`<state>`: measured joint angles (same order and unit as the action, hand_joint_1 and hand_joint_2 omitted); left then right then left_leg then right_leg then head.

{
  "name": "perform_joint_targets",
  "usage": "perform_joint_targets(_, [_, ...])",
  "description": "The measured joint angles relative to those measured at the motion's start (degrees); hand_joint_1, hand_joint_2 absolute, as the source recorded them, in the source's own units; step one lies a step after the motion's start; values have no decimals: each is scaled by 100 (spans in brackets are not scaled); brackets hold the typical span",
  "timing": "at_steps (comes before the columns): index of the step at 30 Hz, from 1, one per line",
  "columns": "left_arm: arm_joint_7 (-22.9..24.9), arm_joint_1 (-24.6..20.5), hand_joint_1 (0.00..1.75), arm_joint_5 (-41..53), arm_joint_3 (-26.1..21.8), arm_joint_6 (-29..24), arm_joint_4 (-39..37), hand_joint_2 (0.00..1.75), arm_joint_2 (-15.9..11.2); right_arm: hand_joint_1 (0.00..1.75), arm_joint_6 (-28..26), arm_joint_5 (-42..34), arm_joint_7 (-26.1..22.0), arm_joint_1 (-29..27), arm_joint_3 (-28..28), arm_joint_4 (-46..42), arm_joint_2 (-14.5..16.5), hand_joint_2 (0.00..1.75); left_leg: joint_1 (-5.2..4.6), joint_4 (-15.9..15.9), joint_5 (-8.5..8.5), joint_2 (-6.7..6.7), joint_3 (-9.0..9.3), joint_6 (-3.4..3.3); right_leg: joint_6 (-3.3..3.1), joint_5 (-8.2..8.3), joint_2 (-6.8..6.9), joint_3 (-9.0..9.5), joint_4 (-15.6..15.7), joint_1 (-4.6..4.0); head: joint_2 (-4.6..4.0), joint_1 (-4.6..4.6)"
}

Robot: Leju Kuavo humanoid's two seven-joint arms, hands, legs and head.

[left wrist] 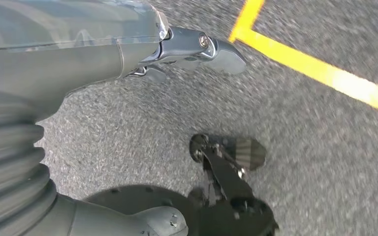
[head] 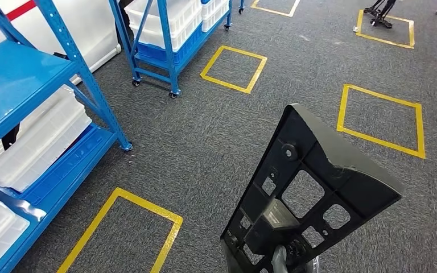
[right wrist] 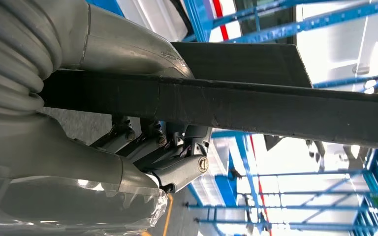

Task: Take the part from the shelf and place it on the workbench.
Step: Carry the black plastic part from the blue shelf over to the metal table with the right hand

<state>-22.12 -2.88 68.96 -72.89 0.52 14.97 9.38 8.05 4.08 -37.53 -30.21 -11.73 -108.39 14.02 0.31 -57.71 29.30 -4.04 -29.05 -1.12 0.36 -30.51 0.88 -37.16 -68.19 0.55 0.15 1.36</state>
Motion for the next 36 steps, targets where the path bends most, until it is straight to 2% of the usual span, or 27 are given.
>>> perform_joint_targets(2, [1, -11, 0, 0, 0, 0, 0, 175, 4, 175, -20, -1, 0, 5, -2, -3, -2, 175, -27, -1, 24, -111, 31, 24, -76, 206, 234, 391, 713, -66, 0, -3])
perform_joint_targets(3, [1, -15, 0, 0, 0, 0, 0, 175, 5, 175, -25, -2, 0, 6, -3, -7, -3, 175, -35, -1, 33, -160, 45, 44, -106, 228, 305, 477, 889, -99, 0, -4])
perform_joint_targets(4, [1, -19, 0, 1, 0, 0, 0, 175, 6, 175, -28, -2, 0, 4, -4, -10, -5, 175, -38, 5, 38, -210, 55, 67, -124, 213, 304, 481, 930, -126, 0, -7])
perform_joint_targets(6, [1, -35, 0, 2, 1, 0, 0, 175, 8, 175, -26, -2, -1, -9, -6, -16, -7, 175, -30, 12, 58, -274, 83, 117, -167, 252, 175, 477, 981, -112, 1, -5])
perform_joint_targets(7, [-5, -41, 0, 3, 1, 1, 0, 175, 8, 175, -23, -3, -2, -14, -7, -19, -7, 175, -23, -38, 115, -202, 72, 141, -199, 277, 114, 486, 1017, -90, 1, -9])
perform_joint_targets(8, [-10, -43, 0, 3, 1, 0, 0, 175, 8, 175, -17, -4, -2, -15, -8, -21, -7, 175, -15, -189, 232, -69, 15, 162, -234, 305, 54, 495, 1054, -64, 1, -16])
perform_joint_targets(10, [-20, -33, 0, 5, 1, 0, 0, 175, 7, 175, -2, -7, -2, -13, -12, -27, -5, 175, 9, -836, 603, 248, -265, 194, -277, 336, -68, 494, 1080, -41, 0, -38])
perform_joint_targets(11, [-20, -24, 0, 7, 1, 0, 0, 175, 7, 175, 3, -7, -2, -14, -12, -27, -5, 175, 20, -1225, 765, 322, -441, 209, -284, 340, -140, 487, 1076, -42, 0, -46])
perform_joint_targets(12, [-19, -15, 0, 8, 0, 1, 0, 175, 7, 175, 8, -7, -2, -16, -12, -28, -5, 175, 28, -1505, 837, 350, -573, 224, -286, 342, -218, 486, 1068, -43, 0, -48])
perform_joint_targets(13, [-19, -9, 0, 11, 0, 1, 0, 175, 7, 175, 10, -7, -2, -18, -10, -27, -5, 175, 36, -1587, 788, 359, -621, 235, -285, 341, -301, 487, 1056, -43, 0, -48])
perform_joint_targets(14, [-18, -7, 0, 17, 0, 1, 0, 175, 7, 175, 11, -5, -2, -19, -10, -27, -5, 175, 46, -1438, 629, 370, -569, 241, -280, 338, -385, 488, 1039, -40, 1, -49])
perform_joint_targets(15, [-17, -7, 0, 22, 0, 1, 0, 175, 7, 175, 13, -5, -2, -20, -10, -27, -5, 175, 61, -1090, 392, 422, -426, 245, -268, 331, -469, 488, 1013, -35, 1, -49])
perform_joint_targets(17, [-13, -9, 0, 41, 1, 1, 0, 175, 7, 175, 13, -2, -2, -17, -12, -28, -5, 175, 92, -376, 85, 691, -136, 236, -216, 308, -622, 458, 940, -31, 2, -47])
perform_joint_targets(19, [-7, -13, 0, 59, 2, 0, 0, 175, 5, 175, 12, 9, -2, -21, -15, -31, -5, 175, 87, -107, 46, 865, -43, 200, -135, 315, -747, 396, 894, -23, 1, -48])
perform_joint_targets(21, [-7, -23, 0, 65, 1, 1, -1, 175, 4, 175, 11, 23, -2, -36, -14, -33, -7, 175, 74, -74, 12, 760, -38, 125, -56, 346, -855, 343, 893, -1, 2, -54])
perform_joint_targets(22, [-8, -30, 0, 66, 1, 1, -1, 175, 4, 175, 10, 27, -2, -46, -12, -34, -7, 175, 76, -43, -13, 690, -28, 78, -29, 321, -808, 312, 857, -1, 1, -52])
perform_joint_targets(23, [-10, -32, 0, 67, 0, 1, -1, 175, 4, 175, 10, 34, -3, -52, -10, -38, -8, 175, 81, -8, -41, 608, -20, 33, -6, 230, -680, 239, 728, -5, 1, -34])
perform_joint_targets(25, [-9, -28, 0, 68, 0, 4, -1, 175, -1, 175, 3, 46, -7, -59, -10, -43, -10, 175, 68, 32, -68, 442, -28, -20, 32, -116, -322, -41, 152, -15, 0, 2])
perform_joint_targets(26, [-5, -19, 0, 68, 0, 6, -1, 175, -3, 175, -4, 52, -9, -62, -9, -44, -12, 175, 56, 33, -69, 353, -37, -30, 52, -299, -213, -222, -225, -10, 0, 14])
perform_joint_targets(27, [1, -12, 0, 68, 0, 7, -1, 175, -4, 175, -14, 55, -10, -68, -8, -43, -13, 175, 47, 32, -65, 263, -44, -30, 68, -405, -165, -360, -523, 2, 1, 15])
perform_joint_targets(28, [6, -9, 0, 68, 0, 7, -1, 175, -4, 175, -21, 57, -11, -76, -5, -41, -14, 175, 41, 30, -59, 176, -45, -28, 79, -408, -137, -411, -648, 14, 1, 16])
perform_joint_targets(29, [9, -12, 0, 68, 0, 7, -1, 175, -4, 175, -25, 59, -11, -84, -4, -40, -15, 175, 39, 29, -51, 94, -41, -22, 84, -310, -111, -349, -557, 24, 1, 16])
perform_joint_targets(30, [10, -19, 0, 68, 0, 8, -2, 175, -4, 175, -26, 60, -11, -89, -3, -39, -16, 175, 39, 29, -39, 21, -28, -11, 80, -132, -61, -170, -247, 29, 2, 18])
perform_joint_targets(32, [10, -32, 0, 65, 0, 9, -2, 175, -4, 175, -15, 62, -12, -89, -3, -39, -17, 175, 25, 23, -4, -97, 11, 31, 38, 163, 157, 276, 557, -1, 1, 22])
perform_joint_targets(33, [10, -36, 0, 63, 0, 9, -2, 175, -5, 175, -6, 62, -12, -87, -4, -41, -17, 175, 15, 21, 13, -146, 28, 58, 4, 227, 237, 417, 821, -28, 0, 22])
perform_joint_targets(34, [9, -42, 0, 62, 0, 9, -2, 175, -5, 175, 4, 62, -13, -86, -3, -43, -19, 175, 5, 19, 27, -194, 44, 86, -27, 233, 275, 473, 940, -56, 0, 22])
perform_joint_targets(36, [9, -64, 0, 61, -1, 9, -2, 175, -5, 175, 29, 62, -13, -91, -1, -48, -19, 175, -1, 30, 45, -295, 76, 142, -92, 238, 168, 467, 968, -79, 1, 19])
